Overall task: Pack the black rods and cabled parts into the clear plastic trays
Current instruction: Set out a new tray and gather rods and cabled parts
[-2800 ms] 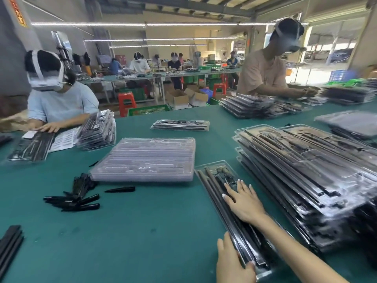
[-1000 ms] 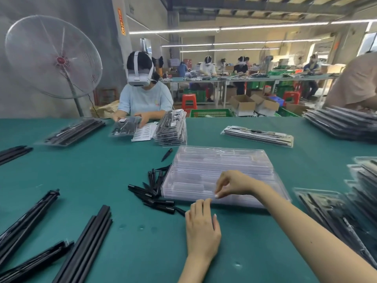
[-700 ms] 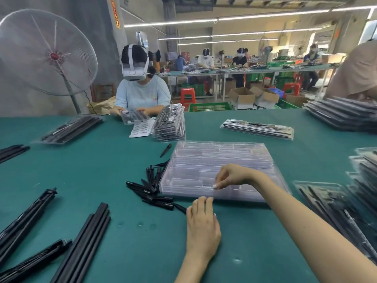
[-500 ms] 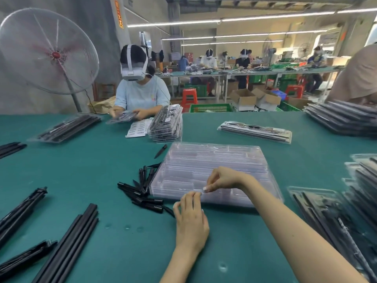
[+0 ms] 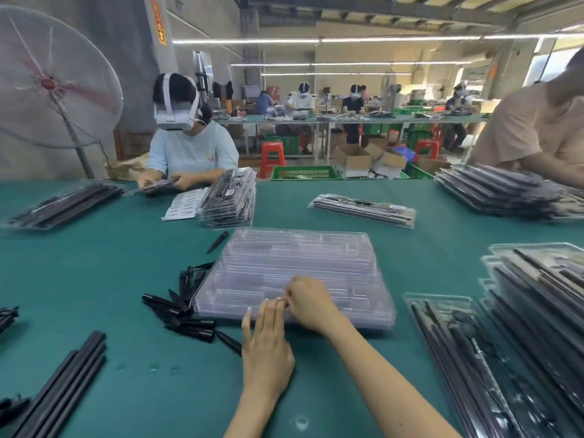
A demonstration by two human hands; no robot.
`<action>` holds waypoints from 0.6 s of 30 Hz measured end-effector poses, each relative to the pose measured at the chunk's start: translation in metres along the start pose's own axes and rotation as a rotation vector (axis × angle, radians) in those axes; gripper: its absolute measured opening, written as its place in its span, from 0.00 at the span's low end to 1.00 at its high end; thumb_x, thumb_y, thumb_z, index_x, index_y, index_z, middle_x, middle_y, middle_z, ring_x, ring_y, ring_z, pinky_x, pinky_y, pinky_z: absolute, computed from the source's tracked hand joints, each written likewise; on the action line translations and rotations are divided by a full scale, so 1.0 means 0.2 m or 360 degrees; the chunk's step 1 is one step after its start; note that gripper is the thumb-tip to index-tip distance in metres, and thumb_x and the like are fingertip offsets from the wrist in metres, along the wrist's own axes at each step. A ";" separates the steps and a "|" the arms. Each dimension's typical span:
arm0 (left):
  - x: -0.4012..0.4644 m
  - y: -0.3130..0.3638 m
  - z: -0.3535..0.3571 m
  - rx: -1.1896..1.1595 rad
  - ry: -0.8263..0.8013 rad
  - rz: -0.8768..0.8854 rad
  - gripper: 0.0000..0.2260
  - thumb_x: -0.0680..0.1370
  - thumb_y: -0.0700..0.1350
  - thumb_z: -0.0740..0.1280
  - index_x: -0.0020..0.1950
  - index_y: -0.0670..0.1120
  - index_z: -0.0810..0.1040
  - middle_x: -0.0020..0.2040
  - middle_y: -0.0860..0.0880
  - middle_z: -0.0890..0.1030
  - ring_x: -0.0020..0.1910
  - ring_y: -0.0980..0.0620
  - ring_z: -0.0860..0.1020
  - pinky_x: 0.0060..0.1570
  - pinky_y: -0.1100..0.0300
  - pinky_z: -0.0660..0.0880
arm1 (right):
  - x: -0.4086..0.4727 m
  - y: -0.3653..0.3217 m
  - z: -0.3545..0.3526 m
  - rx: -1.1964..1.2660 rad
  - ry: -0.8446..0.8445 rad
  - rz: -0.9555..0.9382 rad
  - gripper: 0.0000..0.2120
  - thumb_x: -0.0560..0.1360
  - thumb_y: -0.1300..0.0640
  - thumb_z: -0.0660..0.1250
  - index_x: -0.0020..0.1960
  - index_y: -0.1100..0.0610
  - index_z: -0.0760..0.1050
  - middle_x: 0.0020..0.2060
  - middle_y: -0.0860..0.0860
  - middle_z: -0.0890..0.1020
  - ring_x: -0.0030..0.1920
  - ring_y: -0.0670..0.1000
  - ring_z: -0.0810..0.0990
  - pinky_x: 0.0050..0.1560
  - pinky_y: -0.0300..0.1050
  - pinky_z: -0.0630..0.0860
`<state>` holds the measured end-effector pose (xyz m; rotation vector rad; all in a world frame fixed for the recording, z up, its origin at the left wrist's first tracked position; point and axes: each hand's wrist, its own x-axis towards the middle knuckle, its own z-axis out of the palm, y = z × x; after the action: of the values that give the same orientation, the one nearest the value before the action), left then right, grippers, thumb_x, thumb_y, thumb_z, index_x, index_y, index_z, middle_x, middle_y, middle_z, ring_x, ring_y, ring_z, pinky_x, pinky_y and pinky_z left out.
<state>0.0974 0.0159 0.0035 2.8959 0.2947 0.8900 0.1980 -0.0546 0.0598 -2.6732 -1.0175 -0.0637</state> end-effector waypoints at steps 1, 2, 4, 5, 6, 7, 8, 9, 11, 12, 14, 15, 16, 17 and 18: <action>0.00 0.01 -0.01 -0.0011 -0.0085 -0.0026 0.29 0.53 0.37 0.74 0.55 0.38 0.82 0.54 0.46 0.83 0.54 0.47 0.82 0.58 0.49 0.64 | -0.01 -0.01 0.00 -0.0085 0.0005 -0.0014 0.11 0.78 0.60 0.58 0.50 0.63 0.77 0.53 0.58 0.78 0.54 0.60 0.76 0.47 0.48 0.69; 0.00 0.01 -0.02 -0.0022 -0.0166 -0.0040 0.32 0.49 0.37 0.77 0.54 0.38 0.82 0.53 0.45 0.83 0.54 0.48 0.82 0.57 0.50 0.64 | -0.02 -0.02 0.00 -0.0163 0.0018 -0.0026 0.10 0.78 0.59 0.58 0.51 0.62 0.77 0.54 0.58 0.77 0.54 0.60 0.77 0.46 0.48 0.69; -0.02 0.02 -0.03 -0.0023 -0.0205 -0.0034 0.33 0.46 0.39 0.78 0.52 0.39 0.84 0.52 0.46 0.84 0.52 0.49 0.83 0.55 0.53 0.65 | -0.01 -0.03 -0.05 -0.0229 0.0101 -0.0004 0.11 0.81 0.56 0.56 0.54 0.61 0.74 0.55 0.56 0.76 0.53 0.60 0.78 0.45 0.50 0.69; -0.02 0.01 -0.04 -0.0027 -0.0217 -0.0021 0.33 0.45 0.39 0.79 0.51 0.40 0.84 0.51 0.47 0.84 0.51 0.50 0.83 0.55 0.52 0.65 | 0.01 -0.04 -0.10 -0.0217 0.0186 0.0032 0.12 0.82 0.54 0.56 0.55 0.61 0.73 0.55 0.55 0.75 0.51 0.60 0.78 0.43 0.50 0.69; -0.02 0.01 -0.04 -0.0030 -0.0247 -0.0005 0.32 0.45 0.40 0.79 0.50 0.41 0.85 0.50 0.47 0.84 0.50 0.51 0.83 0.55 0.52 0.67 | 0.04 -0.05 -0.15 -0.0199 0.0280 0.0060 0.13 0.83 0.53 0.55 0.55 0.61 0.72 0.55 0.55 0.74 0.50 0.60 0.78 0.43 0.50 0.69; -0.02 0.01 -0.04 -0.0021 -0.0275 -0.0002 0.33 0.44 0.41 0.79 0.50 0.42 0.85 0.50 0.48 0.84 0.50 0.51 0.83 0.54 0.53 0.72 | 0.07 -0.06 -0.19 -0.0208 0.0350 0.0062 0.13 0.82 0.52 0.56 0.55 0.61 0.72 0.54 0.55 0.74 0.49 0.59 0.78 0.43 0.50 0.70; -0.02 0.00 -0.04 -0.0016 -0.0301 0.0009 0.33 0.44 0.42 0.79 0.49 0.43 0.85 0.50 0.49 0.84 0.49 0.52 0.83 0.51 0.56 0.77 | 0.10 -0.08 -0.23 -0.0235 0.0389 0.0063 0.14 0.82 0.51 0.56 0.55 0.61 0.72 0.54 0.56 0.75 0.50 0.59 0.78 0.44 0.51 0.71; -0.02 0.00 -0.04 -0.0018 -0.0319 0.0013 0.32 0.43 0.42 0.79 0.49 0.44 0.85 0.49 0.49 0.85 0.49 0.52 0.83 0.46 0.56 0.80 | 0.13 -0.09 -0.26 -0.0271 0.0414 0.0080 0.14 0.82 0.52 0.56 0.55 0.61 0.72 0.54 0.56 0.75 0.51 0.59 0.78 0.44 0.51 0.70; -0.02 -0.01 -0.03 -0.0005 -0.0329 0.0036 0.32 0.42 0.44 0.79 0.47 0.44 0.86 0.48 0.49 0.85 0.47 0.52 0.84 0.42 0.55 0.81 | 0.18 -0.08 -0.33 -0.0208 0.0482 0.0211 0.13 0.83 0.54 0.54 0.55 0.62 0.73 0.54 0.57 0.76 0.51 0.60 0.79 0.42 0.50 0.67; -0.01 -0.01 -0.02 -0.0005 -0.0341 0.0048 0.32 0.42 0.44 0.79 0.47 0.45 0.86 0.48 0.49 0.85 0.46 0.52 0.84 0.42 0.56 0.81 | 0.20 -0.06 -0.36 -0.0114 0.0513 0.0299 0.13 0.83 0.54 0.54 0.54 0.62 0.73 0.53 0.58 0.77 0.50 0.61 0.79 0.42 0.49 0.66; 0.03 -0.03 -0.04 -0.0010 -0.0389 0.0064 0.32 0.48 0.48 0.77 0.53 0.44 0.84 0.54 0.48 0.83 0.52 0.51 0.82 0.50 0.58 0.79 | 0.23 -0.02 -0.43 0.0009 0.0559 0.0381 0.13 0.83 0.54 0.53 0.53 0.62 0.72 0.50 0.59 0.79 0.48 0.61 0.78 0.41 0.49 0.67; 0.06 -0.04 -0.05 -0.0027 -0.0375 0.0046 0.33 0.56 0.49 0.74 0.62 0.43 0.79 0.61 0.46 0.78 0.60 0.50 0.77 0.59 0.58 0.73 | 0.24 -0.01 -0.45 -0.0028 0.0558 0.0337 0.13 0.83 0.54 0.52 0.53 0.61 0.70 0.48 0.59 0.80 0.46 0.61 0.79 0.39 0.49 0.67; 0.10 -0.05 -0.04 -0.0070 -0.0402 0.0043 0.33 0.65 0.49 0.68 0.70 0.43 0.69 0.67 0.46 0.71 0.68 0.48 0.69 0.67 0.56 0.65 | 0.24 -0.01 -0.46 -0.0118 0.0540 0.0257 0.12 0.83 0.53 0.52 0.53 0.61 0.69 0.47 0.59 0.81 0.44 0.61 0.79 0.37 0.49 0.66; 0.15 -0.06 -0.03 -0.0117 -0.0451 0.0051 0.32 0.71 0.48 0.63 0.75 0.45 0.61 0.70 0.46 0.66 0.71 0.47 0.62 0.71 0.54 0.57 | 0.24 -0.02 -0.44 -0.0219 0.0528 0.0166 0.12 0.83 0.53 0.51 0.53 0.60 0.68 0.45 0.58 0.81 0.43 0.60 0.79 0.35 0.48 0.64; 0.20 -0.06 -0.03 -0.0145 -0.0530 0.0052 0.31 0.73 0.50 0.60 0.76 0.46 0.56 0.70 0.46 0.63 0.71 0.46 0.59 0.71 0.52 0.53 | 0.23 -0.03 -0.41 -0.0292 0.0507 0.0086 0.11 0.83 0.52 0.51 0.53 0.59 0.67 0.44 0.58 0.81 0.41 0.60 0.79 0.33 0.48 0.63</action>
<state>0.1254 0.0374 0.0284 2.9036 0.1728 0.3998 0.2327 -0.0437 0.1458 -2.7285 -0.8737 -0.5778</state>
